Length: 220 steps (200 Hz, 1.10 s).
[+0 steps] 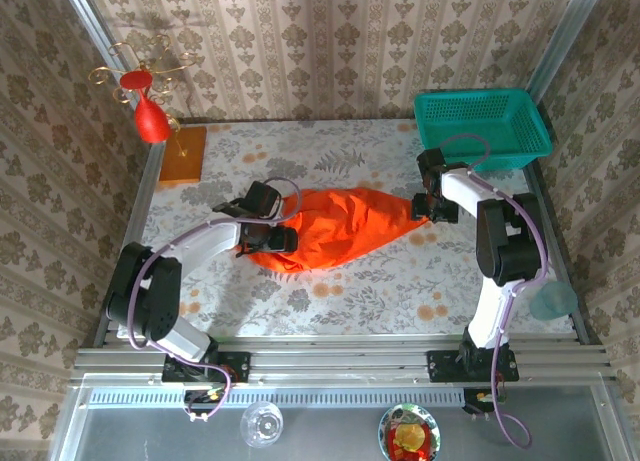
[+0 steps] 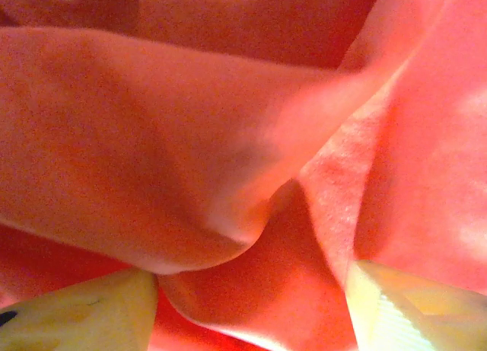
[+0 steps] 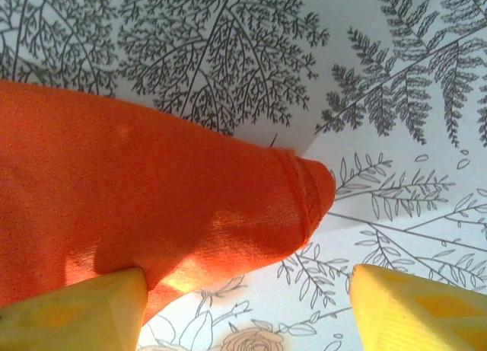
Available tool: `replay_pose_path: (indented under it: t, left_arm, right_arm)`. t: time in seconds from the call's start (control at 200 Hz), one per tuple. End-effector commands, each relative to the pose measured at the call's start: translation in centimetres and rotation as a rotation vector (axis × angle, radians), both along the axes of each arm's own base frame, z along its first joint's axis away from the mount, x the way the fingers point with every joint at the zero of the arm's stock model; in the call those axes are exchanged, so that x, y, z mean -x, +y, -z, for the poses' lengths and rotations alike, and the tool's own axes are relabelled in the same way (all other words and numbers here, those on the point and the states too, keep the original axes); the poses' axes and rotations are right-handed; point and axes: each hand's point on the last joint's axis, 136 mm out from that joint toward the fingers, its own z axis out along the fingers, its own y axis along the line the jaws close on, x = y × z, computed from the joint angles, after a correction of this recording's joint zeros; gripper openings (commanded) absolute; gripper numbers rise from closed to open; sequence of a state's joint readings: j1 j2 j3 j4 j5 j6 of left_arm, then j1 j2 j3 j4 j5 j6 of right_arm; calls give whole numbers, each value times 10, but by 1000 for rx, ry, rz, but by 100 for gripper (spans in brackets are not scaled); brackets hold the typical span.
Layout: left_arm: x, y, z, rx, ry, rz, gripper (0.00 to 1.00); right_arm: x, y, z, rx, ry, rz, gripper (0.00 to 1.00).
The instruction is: Fold the inside-out t-shirt
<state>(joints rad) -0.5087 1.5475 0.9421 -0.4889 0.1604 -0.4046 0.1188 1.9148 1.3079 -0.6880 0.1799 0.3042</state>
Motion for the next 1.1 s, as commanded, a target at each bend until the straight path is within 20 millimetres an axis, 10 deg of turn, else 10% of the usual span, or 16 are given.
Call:
replay_pose_path:
  t: [0.0, 0.18, 0.3, 0.51, 0.785, 1.095]
  left_arm:
    - [-2, -6, 7, 48, 27, -21, 63]
    - [-3, -7, 6, 58, 12, -31, 41]
    - [-10, -8, -4, 69, -21, -31, 17]
    - [-36, 1, -73, 167, -204, -44, 0]
    - [-52, 41, -228, 381, -547, -59, 0]
    - [-10, 71, -407, 455, -964, 20, 0]
  right_arm:
    - [-17, 3, 4, -30, -37, 19, 72]
    - [-22, 5, 10, -46, -30, 17, 63]
    - [-25, 8, 6, -71, -49, 20, 34]
    - [-33, 7, -37, -77, -167, 24, 0]
    - [-30, 5, -174, -102, -464, 18, 0]
    - [31, -3, -398, -148, -987, 4, 0]
